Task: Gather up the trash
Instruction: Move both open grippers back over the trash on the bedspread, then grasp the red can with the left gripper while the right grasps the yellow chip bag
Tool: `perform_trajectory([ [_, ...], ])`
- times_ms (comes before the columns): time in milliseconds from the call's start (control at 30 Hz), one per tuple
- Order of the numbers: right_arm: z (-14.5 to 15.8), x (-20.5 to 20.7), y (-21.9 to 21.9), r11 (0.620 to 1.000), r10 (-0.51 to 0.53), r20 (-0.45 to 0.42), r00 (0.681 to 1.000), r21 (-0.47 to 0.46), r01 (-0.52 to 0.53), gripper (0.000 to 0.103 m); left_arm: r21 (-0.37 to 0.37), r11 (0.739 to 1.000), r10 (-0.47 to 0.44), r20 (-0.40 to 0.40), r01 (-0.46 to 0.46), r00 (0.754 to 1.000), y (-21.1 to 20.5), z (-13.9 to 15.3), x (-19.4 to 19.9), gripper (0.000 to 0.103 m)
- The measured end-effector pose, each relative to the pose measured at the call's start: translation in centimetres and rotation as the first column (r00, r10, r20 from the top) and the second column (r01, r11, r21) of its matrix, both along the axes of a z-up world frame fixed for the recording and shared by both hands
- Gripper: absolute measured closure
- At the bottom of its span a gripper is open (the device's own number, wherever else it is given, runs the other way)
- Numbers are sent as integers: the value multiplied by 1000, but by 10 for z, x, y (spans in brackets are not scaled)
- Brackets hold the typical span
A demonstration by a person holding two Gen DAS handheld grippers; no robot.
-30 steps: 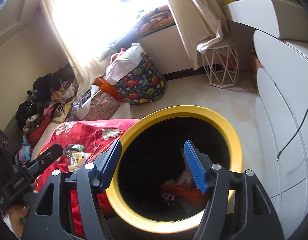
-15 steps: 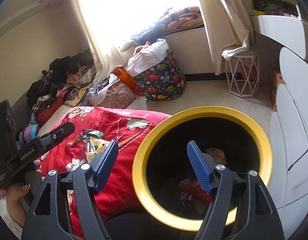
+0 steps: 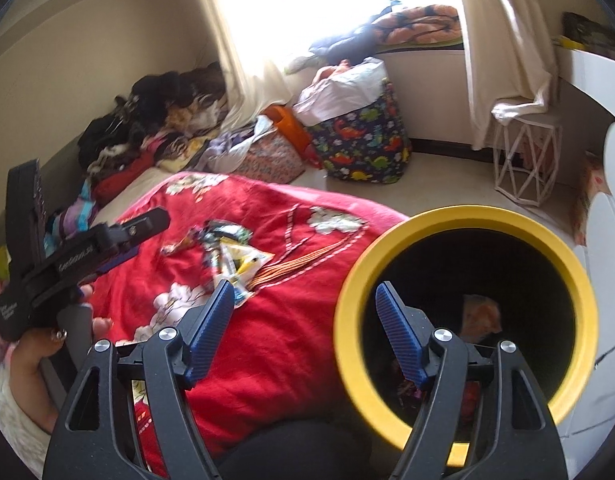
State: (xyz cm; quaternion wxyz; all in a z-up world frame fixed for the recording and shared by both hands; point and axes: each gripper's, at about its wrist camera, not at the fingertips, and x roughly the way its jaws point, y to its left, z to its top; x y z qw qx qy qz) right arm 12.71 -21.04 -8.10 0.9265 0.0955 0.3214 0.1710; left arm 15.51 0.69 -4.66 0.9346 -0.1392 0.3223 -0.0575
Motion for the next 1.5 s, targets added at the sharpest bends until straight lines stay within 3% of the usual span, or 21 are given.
perform_trajectory([
  [300, -14, 19, 52, 991, 124, -48, 991, -36, -125, 32, -30, 993, 108, -77, -111, 991, 49, -17, 8, 12],
  [500, -29, 33, 82, 982, 173, -85, 981, -62, -179, 32, -58, 991, 111, -115, -118, 987, 65, -29, 13, 31],
  [700, -47, 54, 99, 977, 200, -143, 969, -52, -209, 33, -147, 982, 91, -189, -120, 978, 74, -52, 26, 48],
  [1033, -71, 84, 114, 979, 198, -223, 954, -3, -204, 48, -223, 973, 1, -258, -60, 966, 64, -74, 54, 65],
  [1133, -78, 93, 111, 977, 213, -248, 945, 61, -204, 66, -264, 963, -19, -294, -62, 956, 61, -84, 64, 65],
  [1233, -82, 94, 102, 975, 212, -271, 939, 119, -185, 68, -291, 953, -21, -328, -80, 945, 61, -93, 72, 65],
  [1367, -77, 81, 97, 976, 212, -262, 941, 101, -192, 71, -322, 941, -16, -362, -108, 932, 61, -105, 79, 65],
  [1500, -71, 62, 88, 981, 191, -246, 950, 68, -179, 72, -304, 946, -7, -369, -114, 930, 58, -109, 78, 68],
])
